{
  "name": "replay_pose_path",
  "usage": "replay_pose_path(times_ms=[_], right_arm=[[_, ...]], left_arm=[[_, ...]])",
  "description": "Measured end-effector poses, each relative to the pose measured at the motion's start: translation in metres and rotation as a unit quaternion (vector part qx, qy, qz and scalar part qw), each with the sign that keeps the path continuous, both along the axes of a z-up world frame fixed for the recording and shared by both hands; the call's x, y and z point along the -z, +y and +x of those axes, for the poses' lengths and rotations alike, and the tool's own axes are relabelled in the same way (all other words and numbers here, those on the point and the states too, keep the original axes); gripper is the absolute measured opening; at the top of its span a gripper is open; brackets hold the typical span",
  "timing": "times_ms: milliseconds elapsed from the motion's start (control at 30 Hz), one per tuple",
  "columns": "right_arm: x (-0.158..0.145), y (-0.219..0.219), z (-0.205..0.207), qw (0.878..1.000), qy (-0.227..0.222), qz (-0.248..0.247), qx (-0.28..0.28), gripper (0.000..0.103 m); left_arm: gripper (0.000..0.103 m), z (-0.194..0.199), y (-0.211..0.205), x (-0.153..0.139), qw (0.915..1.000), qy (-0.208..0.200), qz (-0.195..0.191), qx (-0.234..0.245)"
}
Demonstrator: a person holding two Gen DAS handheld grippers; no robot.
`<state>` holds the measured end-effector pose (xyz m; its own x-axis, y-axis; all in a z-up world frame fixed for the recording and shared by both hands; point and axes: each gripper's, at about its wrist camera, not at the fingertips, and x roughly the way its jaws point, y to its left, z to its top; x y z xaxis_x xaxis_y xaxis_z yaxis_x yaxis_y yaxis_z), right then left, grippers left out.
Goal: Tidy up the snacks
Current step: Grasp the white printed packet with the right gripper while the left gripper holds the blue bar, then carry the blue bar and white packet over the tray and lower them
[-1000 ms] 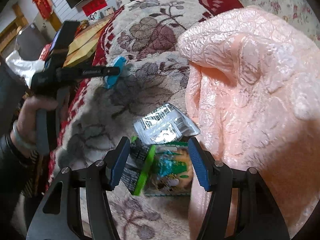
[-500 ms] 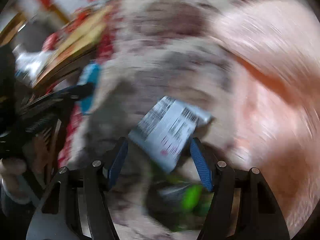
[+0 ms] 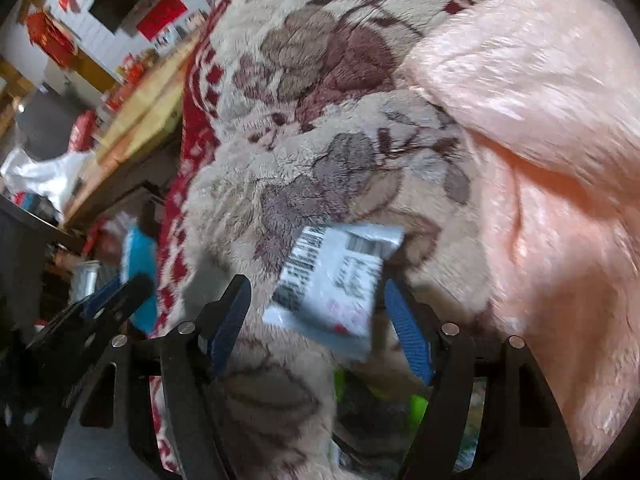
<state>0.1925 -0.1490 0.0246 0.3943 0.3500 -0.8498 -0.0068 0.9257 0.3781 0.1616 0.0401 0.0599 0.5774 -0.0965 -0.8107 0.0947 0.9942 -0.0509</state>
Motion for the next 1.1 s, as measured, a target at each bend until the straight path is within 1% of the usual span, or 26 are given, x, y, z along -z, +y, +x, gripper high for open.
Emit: replay_pose_path(times_ms=[33, 67, 100, 200, 233, 300, 433, 567, 633, 833, 1100], right_arm=[[0.003, 0.006, 0.004, 1.000, 0.002, -0.002, -0.005, 0.070], [0.007, 0.010, 0.008, 1.000, 0.004, 0.000, -0.010, 0.066], [0.010, 0.012, 0.010, 1.000, 0.006, -0.003, -0.013, 0.052], [0.009, 0.015, 0.002, 0.999, -0.012, -0.036, -0.027, 0.050], [0.007, 0.015, -0.002, 0.999, -0.016, -0.041, -0.031, 0.050], [-0.001, 0.013, -0.012, 0.998, -0.030, -0.036, -0.040, 0.050], [-0.022, 0.021, -0.042, 0.995, -0.061, -0.041, -0.073, 0.050], [-0.038, 0.036, -0.071, 0.992, -0.078, -0.027, -0.098, 0.050], [-0.042, 0.049, -0.082, 0.990, -0.084, -0.025, -0.113, 0.050], [-0.050, 0.092, -0.105, 0.984, -0.083, -0.012, -0.159, 0.050], [-0.067, 0.158, -0.126, 0.969, -0.096, -0.018, -0.226, 0.050]], left_arm=[[0.030, -0.002, 0.001, 0.000, 1.0000, 0.001, 0.002, -0.002], [0.030, -0.003, 0.001, 0.001, 1.0000, 0.003, 0.003, -0.004], [0.030, -0.006, 0.003, 0.001, 1.0000, 0.005, 0.003, -0.006], [0.030, -0.015, 0.007, 0.001, 0.9999, 0.003, 0.009, -0.013], [0.030, -0.019, 0.009, 0.000, 0.9997, 0.001, 0.013, -0.020], [0.030, -0.027, 0.013, -0.003, 0.9994, -0.002, 0.015, -0.031], [0.030, -0.051, 0.024, -0.013, 0.9982, -0.013, 0.018, -0.055], [0.030, -0.074, 0.037, -0.018, 0.9966, -0.014, 0.023, -0.078], [0.030, -0.088, 0.046, -0.020, 0.9954, -0.014, 0.028, -0.090], [0.030, -0.125, 0.080, -0.029, 0.9906, -0.018, 0.029, -0.133], [0.030, -0.158, 0.134, -0.044, 0.9804, -0.030, 0.027, -0.193]])
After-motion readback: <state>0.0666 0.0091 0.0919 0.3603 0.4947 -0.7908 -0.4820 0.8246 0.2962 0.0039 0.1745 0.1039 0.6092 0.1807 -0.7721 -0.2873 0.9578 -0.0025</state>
